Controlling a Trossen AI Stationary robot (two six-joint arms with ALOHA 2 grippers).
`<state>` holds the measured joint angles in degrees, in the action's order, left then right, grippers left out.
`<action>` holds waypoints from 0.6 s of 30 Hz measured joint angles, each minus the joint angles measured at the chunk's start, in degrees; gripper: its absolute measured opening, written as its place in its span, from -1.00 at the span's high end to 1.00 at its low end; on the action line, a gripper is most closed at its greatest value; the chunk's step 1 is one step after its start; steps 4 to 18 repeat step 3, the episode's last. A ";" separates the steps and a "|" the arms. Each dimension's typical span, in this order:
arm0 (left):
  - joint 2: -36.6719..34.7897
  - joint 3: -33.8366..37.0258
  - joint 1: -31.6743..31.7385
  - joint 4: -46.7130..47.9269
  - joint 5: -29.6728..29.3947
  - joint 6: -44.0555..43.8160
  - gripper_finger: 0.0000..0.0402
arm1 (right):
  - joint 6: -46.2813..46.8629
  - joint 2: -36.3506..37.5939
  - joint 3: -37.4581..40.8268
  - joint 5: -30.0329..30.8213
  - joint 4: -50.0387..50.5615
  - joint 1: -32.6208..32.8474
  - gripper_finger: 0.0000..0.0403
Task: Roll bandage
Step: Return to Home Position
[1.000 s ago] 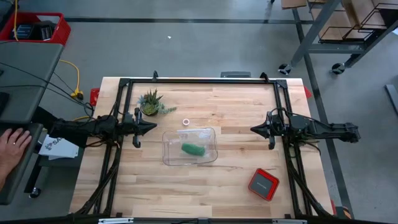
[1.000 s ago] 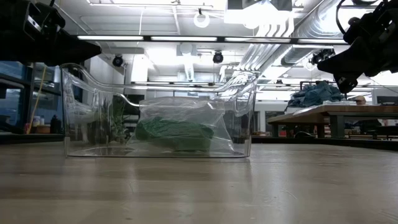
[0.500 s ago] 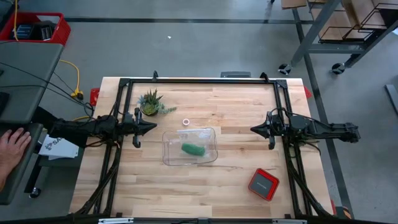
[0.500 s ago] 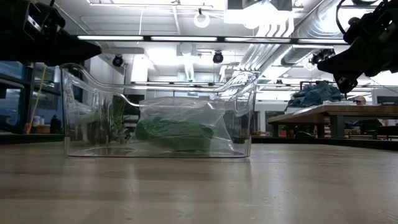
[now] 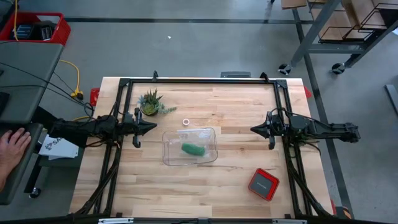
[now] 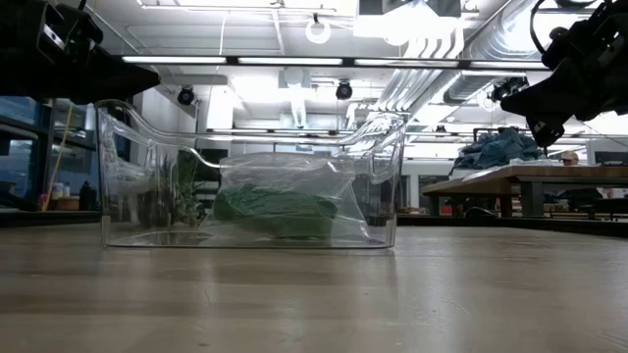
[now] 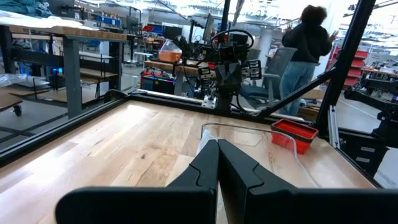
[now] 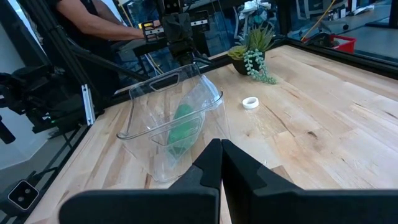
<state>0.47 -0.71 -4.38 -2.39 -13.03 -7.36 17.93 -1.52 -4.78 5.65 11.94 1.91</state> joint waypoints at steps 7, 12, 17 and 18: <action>0.00 0.00 0.00 0.00 0.00 -0.01 1.00 | 0.00 0.00 -0.02 -0.02 0.00 0.00 1.00; 0.00 0.00 0.00 0.00 0.00 -0.01 1.00 | 0.00 0.00 -0.02 -0.02 0.00 0.00 1.00; 0.00 0.00 0.00 0.00 0.00 -0.01 1.00 | 0.00 0.00 -0.02 -0.02 0.00 0.00 1.00; 0.00 0.00 0.00 0.00 0.00 -0.01 1.00 | 0.00 0.00 -0.02 -0.02 0.00 0.00 1.00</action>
